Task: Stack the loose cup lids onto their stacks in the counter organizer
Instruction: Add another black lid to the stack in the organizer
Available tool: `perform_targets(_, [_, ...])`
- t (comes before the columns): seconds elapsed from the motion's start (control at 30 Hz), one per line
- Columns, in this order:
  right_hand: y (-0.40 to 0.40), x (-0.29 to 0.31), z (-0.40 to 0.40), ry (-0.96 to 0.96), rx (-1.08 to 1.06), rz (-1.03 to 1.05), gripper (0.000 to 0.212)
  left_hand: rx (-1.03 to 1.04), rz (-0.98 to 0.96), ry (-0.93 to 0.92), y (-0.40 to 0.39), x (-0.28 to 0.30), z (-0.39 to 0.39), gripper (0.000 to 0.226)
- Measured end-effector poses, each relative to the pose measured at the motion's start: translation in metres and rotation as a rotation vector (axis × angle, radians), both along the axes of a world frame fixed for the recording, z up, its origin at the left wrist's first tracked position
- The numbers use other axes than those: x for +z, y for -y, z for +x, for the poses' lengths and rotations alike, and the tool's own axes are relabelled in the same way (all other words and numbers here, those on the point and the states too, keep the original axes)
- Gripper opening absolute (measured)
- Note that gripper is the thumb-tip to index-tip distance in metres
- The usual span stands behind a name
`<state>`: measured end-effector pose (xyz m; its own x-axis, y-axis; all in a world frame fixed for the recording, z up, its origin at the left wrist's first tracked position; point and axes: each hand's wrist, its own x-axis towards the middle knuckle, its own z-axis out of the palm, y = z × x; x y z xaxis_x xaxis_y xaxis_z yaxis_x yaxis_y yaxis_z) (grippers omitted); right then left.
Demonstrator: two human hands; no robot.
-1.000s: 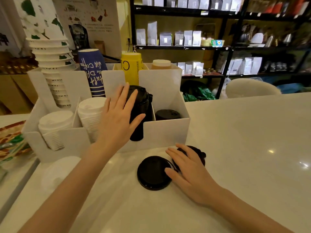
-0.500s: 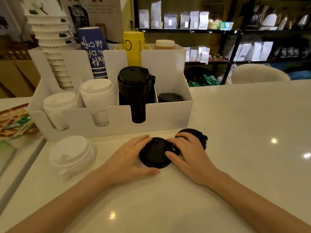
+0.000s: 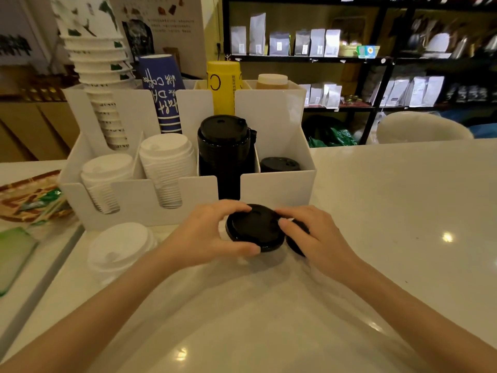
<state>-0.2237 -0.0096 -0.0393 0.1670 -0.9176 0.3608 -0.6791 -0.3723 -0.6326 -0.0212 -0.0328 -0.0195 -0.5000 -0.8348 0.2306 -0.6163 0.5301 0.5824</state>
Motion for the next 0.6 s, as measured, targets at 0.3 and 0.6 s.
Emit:
perform_targets(0.3, [0.028, 0.068, 0.008, 0.393, 0.088, -0.016, 0.026, 0.043, -0.118, -0.245, 0.017, 0.08, 0.001, 0.058])
perform_targets(0.6, [0.073, 0.099, 0.023, 0.572, 0.079, -0.192, 0.032, 0.068, -0.144, -0.531, 0.055, 0.095, 0.003, 0.06])
